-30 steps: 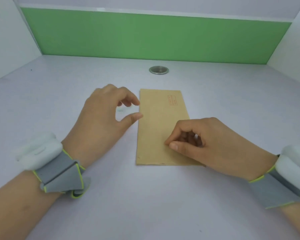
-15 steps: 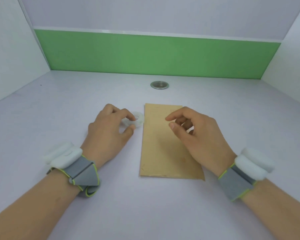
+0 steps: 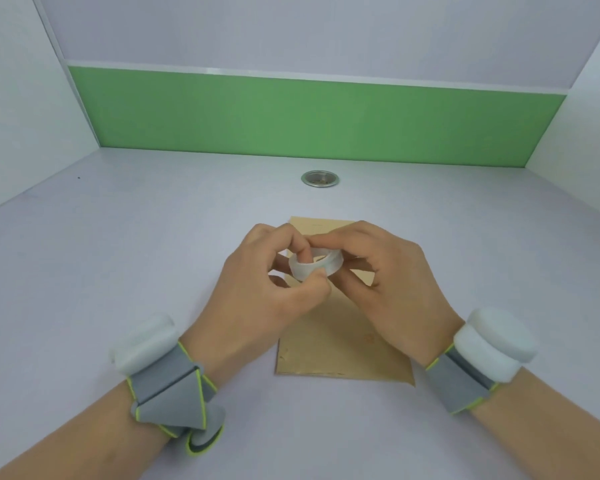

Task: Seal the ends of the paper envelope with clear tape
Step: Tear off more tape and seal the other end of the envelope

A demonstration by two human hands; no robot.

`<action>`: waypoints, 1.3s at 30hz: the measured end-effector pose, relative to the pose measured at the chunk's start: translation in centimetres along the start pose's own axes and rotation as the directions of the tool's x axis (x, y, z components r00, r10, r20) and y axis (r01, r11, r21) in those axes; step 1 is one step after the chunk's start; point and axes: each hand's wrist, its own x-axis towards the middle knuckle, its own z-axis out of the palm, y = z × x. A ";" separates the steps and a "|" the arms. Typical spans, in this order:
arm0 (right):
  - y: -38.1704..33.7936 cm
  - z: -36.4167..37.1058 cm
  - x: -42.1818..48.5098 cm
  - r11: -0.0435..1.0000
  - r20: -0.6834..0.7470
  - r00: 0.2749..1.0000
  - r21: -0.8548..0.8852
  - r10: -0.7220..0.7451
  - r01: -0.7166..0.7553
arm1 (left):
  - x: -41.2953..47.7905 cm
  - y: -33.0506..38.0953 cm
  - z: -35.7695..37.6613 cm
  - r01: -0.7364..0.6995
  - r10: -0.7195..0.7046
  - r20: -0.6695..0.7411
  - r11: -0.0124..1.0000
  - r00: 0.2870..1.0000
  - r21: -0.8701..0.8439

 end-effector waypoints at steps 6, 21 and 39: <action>-0.4 0.1 -0.2 0.986 -0.013 0.997 -0.151 -0.073 0.070 | -0.5 0.2 -0.3 0.029 -0.029 0.025 1.000 0.999 -0.007; -0.3 0.3 -0.4 0.964 -0.035 0.995 -0.256 -0.091 0.080 | -0.4 1.0 -0.8 0.069 -0.071 0.023 0.996 0.997 0.051; -1.8 0.2 -0.7 0.997 -0.188 0.979 0.009 0.080 -0.080 | -0.4 0.5 -0.6 0.094 -0.090 -0.036 0.988 0.995 0.121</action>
